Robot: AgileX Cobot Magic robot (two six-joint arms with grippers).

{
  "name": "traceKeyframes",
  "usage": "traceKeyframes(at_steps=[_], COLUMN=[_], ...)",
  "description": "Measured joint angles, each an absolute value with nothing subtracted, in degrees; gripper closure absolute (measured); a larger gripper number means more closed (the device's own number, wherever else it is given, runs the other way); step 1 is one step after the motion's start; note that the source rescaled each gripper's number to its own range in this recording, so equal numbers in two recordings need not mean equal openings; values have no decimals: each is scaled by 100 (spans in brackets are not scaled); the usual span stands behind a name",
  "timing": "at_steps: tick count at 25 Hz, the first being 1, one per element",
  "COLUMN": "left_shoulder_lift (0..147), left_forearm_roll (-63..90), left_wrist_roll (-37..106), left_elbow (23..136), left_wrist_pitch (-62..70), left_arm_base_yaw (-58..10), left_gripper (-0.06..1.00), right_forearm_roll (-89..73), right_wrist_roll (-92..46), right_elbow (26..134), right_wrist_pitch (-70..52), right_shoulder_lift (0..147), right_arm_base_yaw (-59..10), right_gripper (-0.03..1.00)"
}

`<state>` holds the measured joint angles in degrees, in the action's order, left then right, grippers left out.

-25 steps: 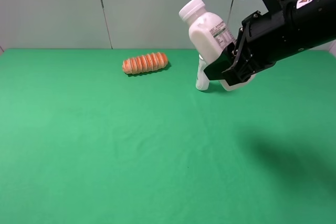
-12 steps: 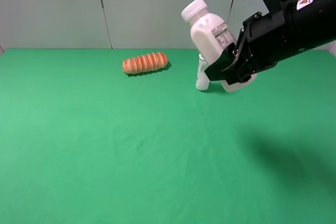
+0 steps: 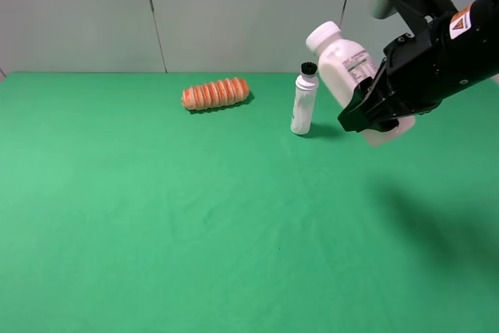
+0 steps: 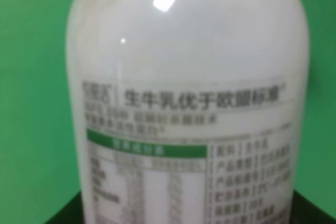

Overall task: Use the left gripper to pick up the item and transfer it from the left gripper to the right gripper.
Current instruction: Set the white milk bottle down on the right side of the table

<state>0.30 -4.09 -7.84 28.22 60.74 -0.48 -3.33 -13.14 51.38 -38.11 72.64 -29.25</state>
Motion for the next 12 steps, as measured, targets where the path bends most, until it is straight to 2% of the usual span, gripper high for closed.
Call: traceKeyframes(at_steps=[6, 12], left_shoulder_lift=[30, 30], left_forearm_roll=[-409, -409], left_wrist_roll=[-784, -784], left_elbow=[2822, 2822], left_wrist_pitch=[6074, 6074], left_arm_base_yaw=[570, 668], left_gripper=[-6, -6], right_forearm_roll=[-105, -105], right_wrist_roll=[-980, -740], right_elbow=[5138, 5138], right_wrist_pitch=[-3987, -4066], right_shoulder_lift=[7776, 8374], right_arm_base_yaw=[-2466, -1914], right_gripper=[95, 95])
